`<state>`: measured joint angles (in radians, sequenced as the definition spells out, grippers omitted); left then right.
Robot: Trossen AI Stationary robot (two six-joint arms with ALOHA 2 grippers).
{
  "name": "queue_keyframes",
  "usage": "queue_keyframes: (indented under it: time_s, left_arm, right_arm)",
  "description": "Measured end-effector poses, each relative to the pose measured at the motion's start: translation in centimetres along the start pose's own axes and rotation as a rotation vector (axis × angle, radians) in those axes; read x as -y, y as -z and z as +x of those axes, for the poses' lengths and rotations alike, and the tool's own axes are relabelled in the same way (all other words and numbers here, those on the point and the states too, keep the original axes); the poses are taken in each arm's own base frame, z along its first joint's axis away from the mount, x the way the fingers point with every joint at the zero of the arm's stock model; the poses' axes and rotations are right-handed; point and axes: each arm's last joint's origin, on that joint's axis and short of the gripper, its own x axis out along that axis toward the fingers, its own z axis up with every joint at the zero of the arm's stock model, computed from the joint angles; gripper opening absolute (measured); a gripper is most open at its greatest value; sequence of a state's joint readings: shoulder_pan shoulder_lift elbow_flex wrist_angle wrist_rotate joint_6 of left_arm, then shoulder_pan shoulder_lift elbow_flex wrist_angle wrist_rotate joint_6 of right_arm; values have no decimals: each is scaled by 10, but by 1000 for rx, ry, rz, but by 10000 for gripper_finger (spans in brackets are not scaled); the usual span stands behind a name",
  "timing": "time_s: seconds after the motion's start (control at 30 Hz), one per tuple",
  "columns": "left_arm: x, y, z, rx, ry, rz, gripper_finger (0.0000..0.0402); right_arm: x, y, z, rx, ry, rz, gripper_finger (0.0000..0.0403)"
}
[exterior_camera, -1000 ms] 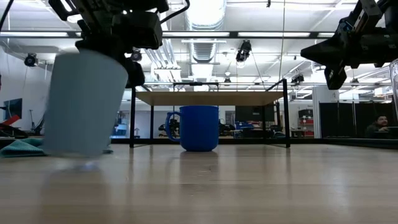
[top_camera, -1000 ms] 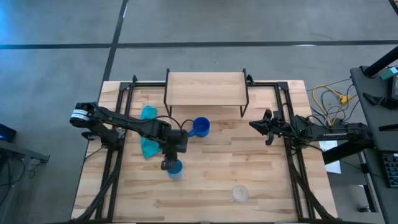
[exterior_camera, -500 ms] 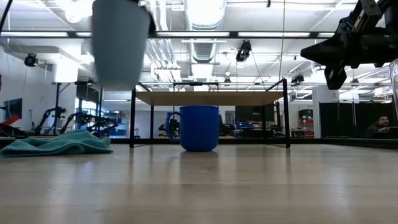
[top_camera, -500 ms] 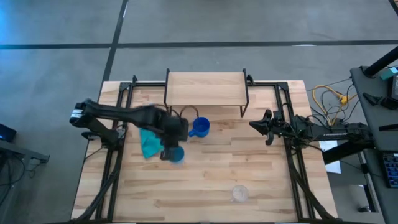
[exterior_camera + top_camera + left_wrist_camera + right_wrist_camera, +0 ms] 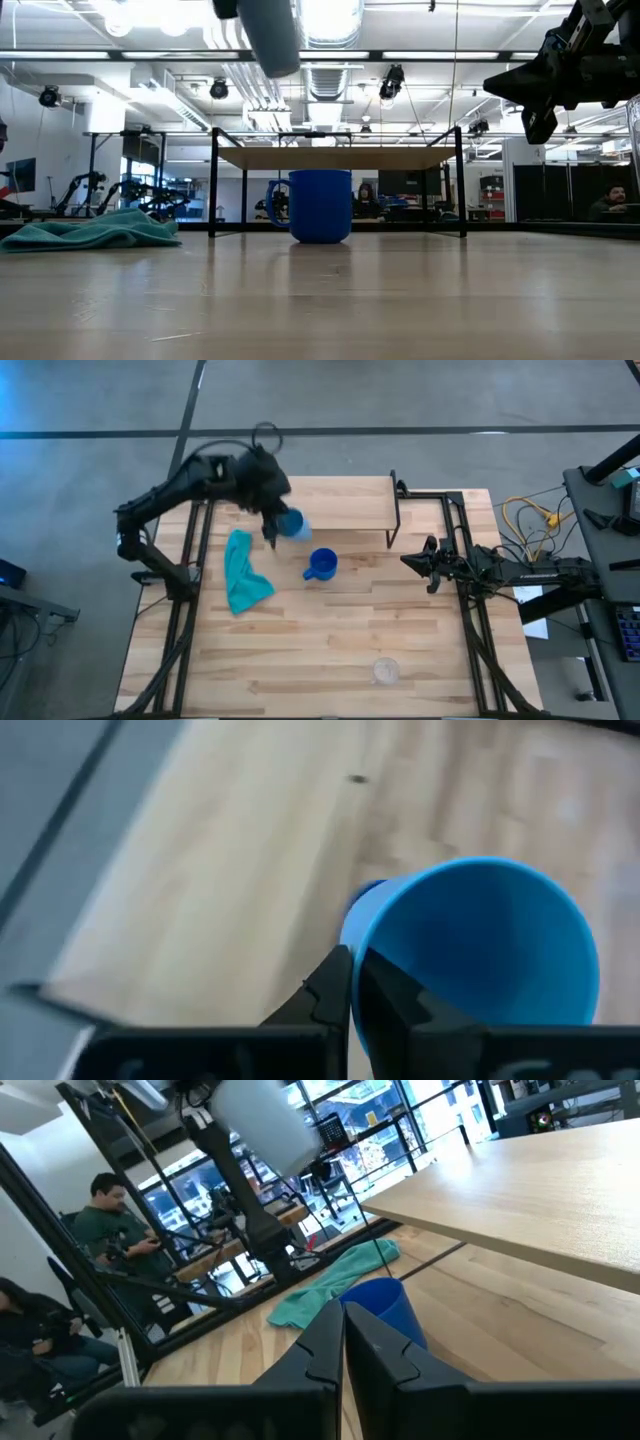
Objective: Stack small to large cups/mugs on shelf
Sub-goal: Put the blue cup on the shelf
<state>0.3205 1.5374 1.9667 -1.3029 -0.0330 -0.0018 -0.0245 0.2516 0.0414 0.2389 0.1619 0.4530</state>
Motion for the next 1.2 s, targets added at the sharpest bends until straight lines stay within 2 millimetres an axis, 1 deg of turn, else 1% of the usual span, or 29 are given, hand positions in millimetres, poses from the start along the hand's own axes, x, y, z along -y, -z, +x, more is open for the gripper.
queue_keyframes:
  time_s: [0.13, 0.27, 0.37, 0.47, 0.57, 0.73, 0.8, 1.0, 1.2]
  left_arm:
    - [-40, 4, 5, -24, -66, -97, 0]
    - [-74, 10, 8, -13, -39, -232, 0]
    - [-91, 14, 9, 0, -29, -289, 0]
    - [-102, 16, 15, -22, -10, -326, 0]
    - [-110, 16, 29, -54, 36, -351, 0]
    - [-119, 13, 59, -128, 48, -342, 0]
    - [-122, 11, 67, -137, 45, -343, 0]
    - [-128, 3, 69, -150, -57, -304, 0]
    - [-126, 3, 58, -212, -51, -313, 0]
  right_arm:
    - [0, 0, 0, -3, 1, -1, 9]
    - [0, 0, 0, -3, 2, -1, 9]
    - [0, 0, 0, -4, 2, -1, 9]
    - [0, 0, 0, -5, 2, -1, 9]
    - [0, 1, 0, -9, 4, -6, 9]
    - [1, 3, 0, -28, 13, -8, 9]
    - [1, 3, 0, -27, 13, -1, 9]
    - [1, 3, 0, -32, 15, 1, 9]
    - [3, 6, 0, -57, 28, -3, 9]
